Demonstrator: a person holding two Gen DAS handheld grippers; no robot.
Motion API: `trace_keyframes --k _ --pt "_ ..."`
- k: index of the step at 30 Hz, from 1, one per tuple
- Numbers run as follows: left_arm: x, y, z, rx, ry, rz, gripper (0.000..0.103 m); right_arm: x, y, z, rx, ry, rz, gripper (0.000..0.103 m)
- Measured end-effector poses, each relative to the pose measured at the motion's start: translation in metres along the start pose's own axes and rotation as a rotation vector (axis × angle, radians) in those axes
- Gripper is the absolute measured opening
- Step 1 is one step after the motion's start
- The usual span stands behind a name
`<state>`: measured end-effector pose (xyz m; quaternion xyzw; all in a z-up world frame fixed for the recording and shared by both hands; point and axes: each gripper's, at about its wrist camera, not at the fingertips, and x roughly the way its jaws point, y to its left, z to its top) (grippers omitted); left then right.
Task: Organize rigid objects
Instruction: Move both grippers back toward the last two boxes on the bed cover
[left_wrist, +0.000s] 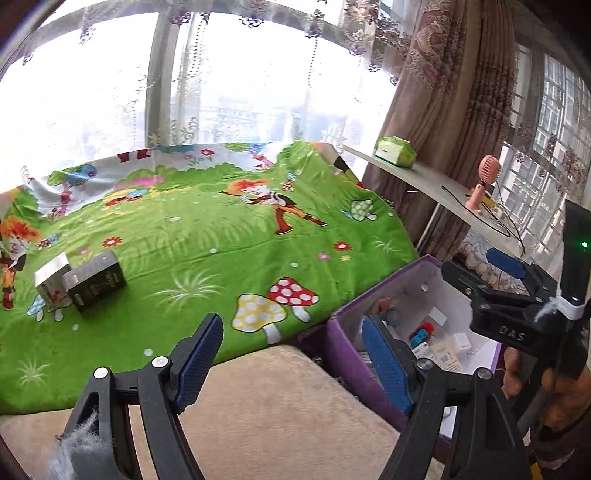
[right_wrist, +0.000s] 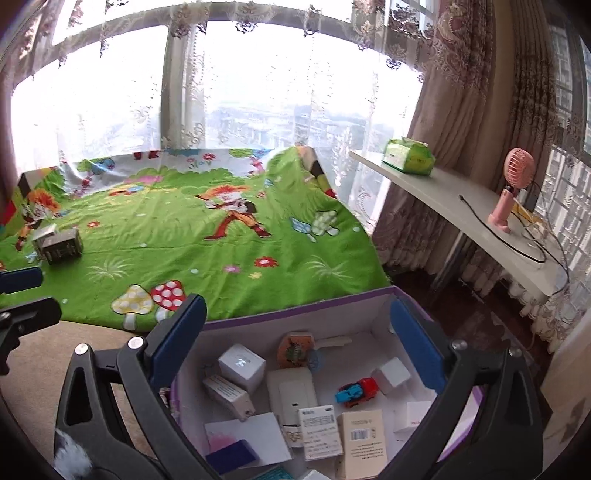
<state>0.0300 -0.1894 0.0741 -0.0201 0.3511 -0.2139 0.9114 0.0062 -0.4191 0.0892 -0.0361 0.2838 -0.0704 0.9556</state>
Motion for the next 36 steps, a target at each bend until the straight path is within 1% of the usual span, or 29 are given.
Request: trace_keyframes --k 2,6,9,12,15,17,20,23,24,26,30,36 --pt "-0.004 0.018 -0.001 -0.04 -0.007 0.014 0.079 0.001 0.01 0.0 -0.003 0.012 0.06 0.101" --pt "-0.014 0.047 -0.004 -0.094 -0.033 0.116 0.079 0.006 0.034 0.002 -0.03 0.058 0.168 0.101" --pt "-0.018 0.069 -0.008 -0.15 -0.035 0.149 0.079 0.009 0.051 0.002 -0.02 0.076 0.239 0.101" --pt "-0.019 0.09 -0.011 -0.214 -0.03 0.171 0.079 0.016 0.07 0.004 -0.033 0.101 0.263 0.101" --pt "-0.021 0.111 -0.015 -0.285 -0.033 0.186 0.079 0.023 0.089 0.005 -0.044 0.115 0.312 0.101" --pt "-0.023 0.125 -0.015 -0.323 -0.048 0.209 0.079 0.03 0.101 0.007 -0.039 0.131 0.353 0.101" --pt "-0.024 0.148 -0.014 -0.378 -0.053 0.253 0.079 0.043 0.122 0.009 -0.057 0.171 0.393 0.101" --pt "-0.02 0.172 -0.011 -0.428 -0.044 0.275 0.079 0.054 0.142 0.014 -0.069 0.191 0.431 0.101" --pt "-0.018 0.179 -0.009 -0.439 -0.04 0.281 0.079 0.056 0.148 0.015 -0.076 0.199 0.445 0.101" --pt "-0.013 0.19 -0.004 -0.448 -0.036 0.307 0.084 0.065 0.163 0.018 -0.095 0.216 0.458 0.101" --pt "-0.002 0.209 0.009 -0.455 -0.038 0.35 0.088 0.079 0.187 0.025 -0.12 0.247 0.494 0.101" --pt "0.02 0.24 0.031 -0.506 -0.015 0.381 0.092 0.097 0.216 0.038 -0.143 0.258 0.537 0.101"
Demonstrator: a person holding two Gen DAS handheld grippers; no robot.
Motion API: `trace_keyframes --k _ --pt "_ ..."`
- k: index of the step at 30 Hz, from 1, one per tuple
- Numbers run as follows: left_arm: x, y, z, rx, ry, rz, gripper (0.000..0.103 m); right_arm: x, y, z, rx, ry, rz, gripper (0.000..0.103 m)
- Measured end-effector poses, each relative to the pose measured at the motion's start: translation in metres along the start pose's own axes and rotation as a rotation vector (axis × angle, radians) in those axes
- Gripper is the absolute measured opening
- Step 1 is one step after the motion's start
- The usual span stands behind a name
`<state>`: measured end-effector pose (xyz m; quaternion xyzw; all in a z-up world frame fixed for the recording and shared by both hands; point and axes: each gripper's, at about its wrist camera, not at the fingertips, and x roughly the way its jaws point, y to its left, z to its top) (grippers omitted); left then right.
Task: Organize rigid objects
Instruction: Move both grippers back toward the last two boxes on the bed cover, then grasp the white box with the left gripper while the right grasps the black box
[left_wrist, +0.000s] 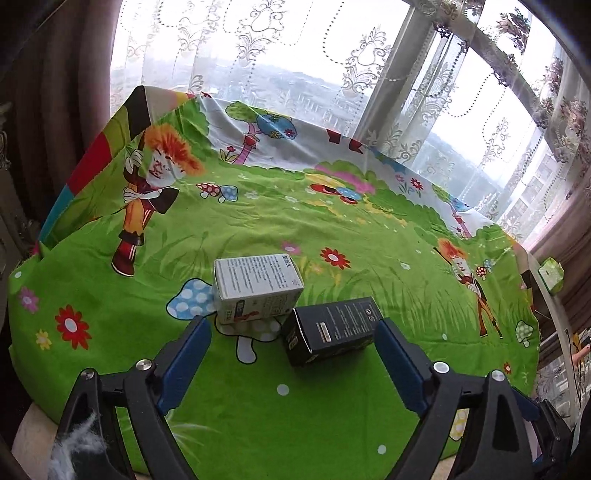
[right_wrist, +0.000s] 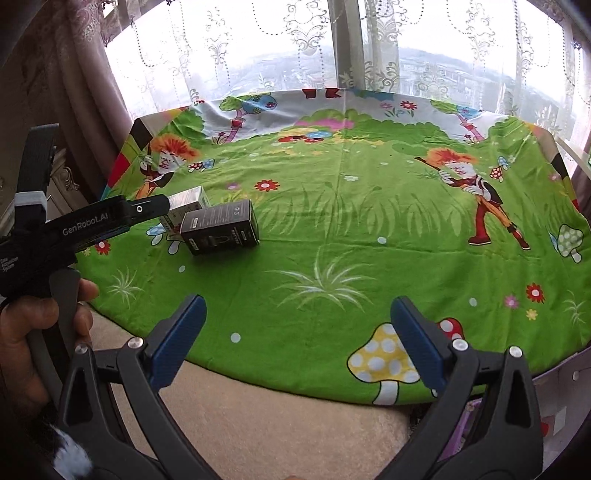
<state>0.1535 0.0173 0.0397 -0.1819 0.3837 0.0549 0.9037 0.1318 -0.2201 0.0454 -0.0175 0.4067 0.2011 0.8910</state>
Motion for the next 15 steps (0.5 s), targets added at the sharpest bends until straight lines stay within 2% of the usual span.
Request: trace_keyframes --k 5,11,15 --pt "0.025 0.007 0.02 -0.049 0.028 0.047 0.1 0.018 0.008 0.016 0.004 0.001 0.014 0.102" --pt "0.058 0.017 0.038 -0.101 0.09 0.104 0.102 0.034 0.019 0.03 -0.011 -0.006 0.02 0.102" --pt "0.076 0.021 0.039 -0.121 0.141 0.111 0.102 0.046 0.028 0.037 -0.036 0.002 0.02 0.102"
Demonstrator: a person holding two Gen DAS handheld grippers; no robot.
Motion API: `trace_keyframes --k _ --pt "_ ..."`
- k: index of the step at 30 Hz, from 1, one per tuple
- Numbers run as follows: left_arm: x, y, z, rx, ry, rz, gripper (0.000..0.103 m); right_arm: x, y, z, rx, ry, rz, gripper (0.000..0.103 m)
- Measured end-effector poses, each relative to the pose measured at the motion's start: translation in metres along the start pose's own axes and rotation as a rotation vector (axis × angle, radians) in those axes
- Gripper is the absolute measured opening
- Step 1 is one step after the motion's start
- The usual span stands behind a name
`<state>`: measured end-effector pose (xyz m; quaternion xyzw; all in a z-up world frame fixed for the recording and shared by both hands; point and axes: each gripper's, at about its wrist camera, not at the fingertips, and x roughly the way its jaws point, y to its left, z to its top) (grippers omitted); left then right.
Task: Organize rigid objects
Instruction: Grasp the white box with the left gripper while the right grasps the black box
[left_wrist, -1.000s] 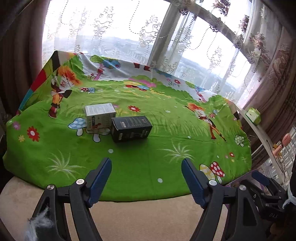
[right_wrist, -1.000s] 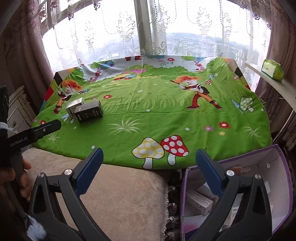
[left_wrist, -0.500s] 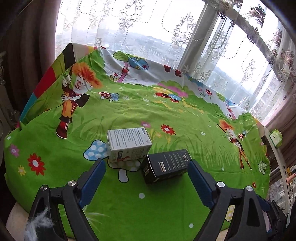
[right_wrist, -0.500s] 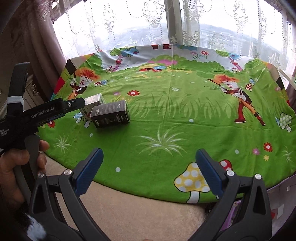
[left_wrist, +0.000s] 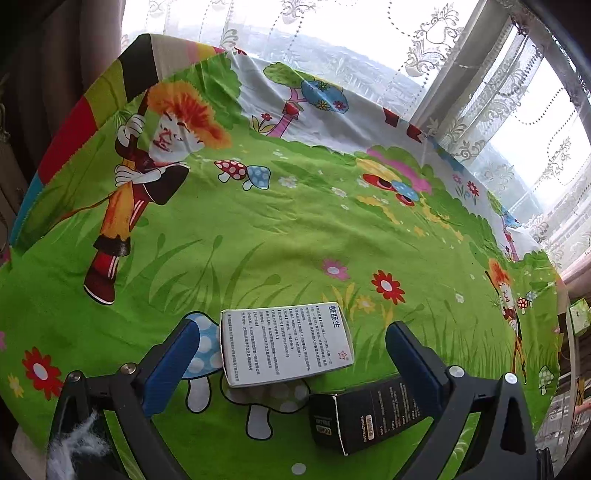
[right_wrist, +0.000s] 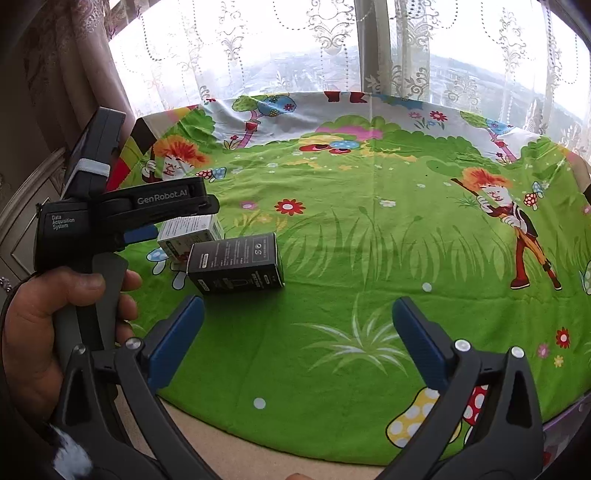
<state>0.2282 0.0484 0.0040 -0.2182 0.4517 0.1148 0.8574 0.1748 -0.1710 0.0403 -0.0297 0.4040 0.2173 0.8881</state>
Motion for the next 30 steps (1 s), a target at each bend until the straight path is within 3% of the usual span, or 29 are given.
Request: trace_keyframes --k 4,6,18,27,30 --pt "0.015 0.001 -0.002 0.037 0.042 0.029 0.097 0.012 0.01 0.005 -0.023 0.012 0.0 0.102" --pt "0.019 0.005 -0.002 0.044 0.049 0.028 0.079 0.019 0.015 0.006 -0.037 0.022 0.001 0.102" --pt "0.001 0.048 -0.016 -0.011 -0.063 0.027 0.079 0.064 0.049 0.017 -0.138 0.065 0.0 0.102" --pt "-0.004 0.052 -0.022 -0.013 -0.095 0.023 0.079 0.083 0.056 0.025 -0.144 0.074 -0.009 0.102" --pt "-0.008 0.058 -0.024 -0.043 -0.107 0.012 0.079 0.074 0.06 0.028 -0.152 0.031 -0.017 0.103"
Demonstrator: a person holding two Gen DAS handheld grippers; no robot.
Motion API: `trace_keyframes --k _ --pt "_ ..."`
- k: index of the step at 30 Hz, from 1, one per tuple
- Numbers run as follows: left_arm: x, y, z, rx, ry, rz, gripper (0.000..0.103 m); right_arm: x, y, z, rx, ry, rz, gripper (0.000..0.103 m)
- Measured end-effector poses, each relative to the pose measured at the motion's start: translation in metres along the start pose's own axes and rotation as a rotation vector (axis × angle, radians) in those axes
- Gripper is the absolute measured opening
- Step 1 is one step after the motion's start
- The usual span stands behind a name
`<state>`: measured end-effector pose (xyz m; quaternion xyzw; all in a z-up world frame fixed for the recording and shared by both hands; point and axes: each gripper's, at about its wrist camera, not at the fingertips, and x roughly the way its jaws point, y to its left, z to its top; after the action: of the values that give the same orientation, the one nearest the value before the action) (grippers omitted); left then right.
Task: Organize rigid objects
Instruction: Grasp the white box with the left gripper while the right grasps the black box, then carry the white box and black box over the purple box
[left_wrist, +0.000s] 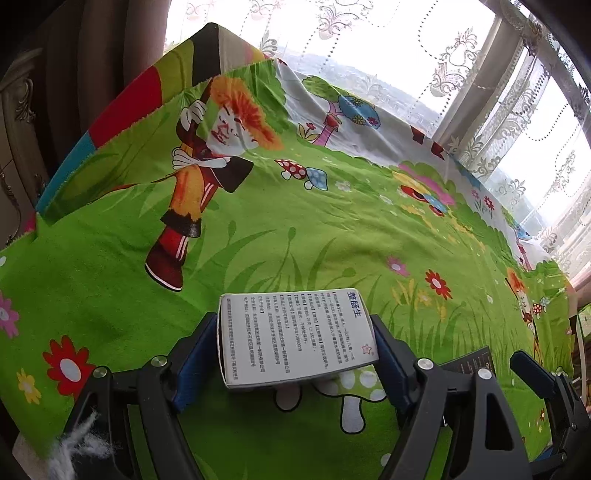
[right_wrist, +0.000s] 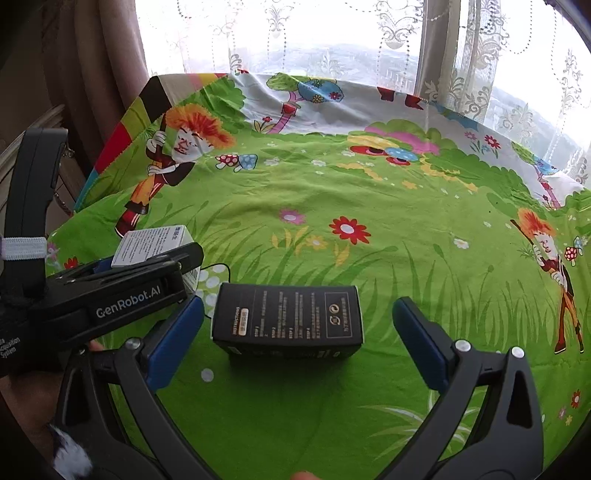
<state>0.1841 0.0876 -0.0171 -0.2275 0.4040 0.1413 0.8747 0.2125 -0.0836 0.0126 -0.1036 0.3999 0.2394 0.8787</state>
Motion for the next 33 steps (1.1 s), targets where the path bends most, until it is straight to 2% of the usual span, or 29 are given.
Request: trace_keyframes --k 6,13,15,16,17,33 --pt "0.0 -0.001 -0.001 0.01 -0.009 0.014 0.079 0.018 0.001 -0.001 -0.004 0.059 0.012 0.103" --pt "0.001 -0.003 -0.002 0.022 -0.014 0.023 0.079 0.033 0.001 -0.004 0.005 0.088 -0.01 0.102" --pt "0.001 -0.003 -0.003 0.027 -0.016 0.025 0.079 0.035 -0.001 -0.006 0.01 0.097 -0.014 0.096" --pt "0.0 -0.004 -0.003 0.03 -0.018 0.027 0.079 0.036 -0.001 -0.006 0.013 0.103 -0.019 0.086" --pt "0.0 -0.005 -0.004 0.034 -0.019 0.03 0.079 0.037 -0.003 -0.007 0.018 0.106 -0.022 0.087" --pt "-0.029 -0.036 -0.033 0.16 -0.017 0.015 0.078 -0.009 -0.032 -0.033 0.112 0.058 -0.134 0.086"
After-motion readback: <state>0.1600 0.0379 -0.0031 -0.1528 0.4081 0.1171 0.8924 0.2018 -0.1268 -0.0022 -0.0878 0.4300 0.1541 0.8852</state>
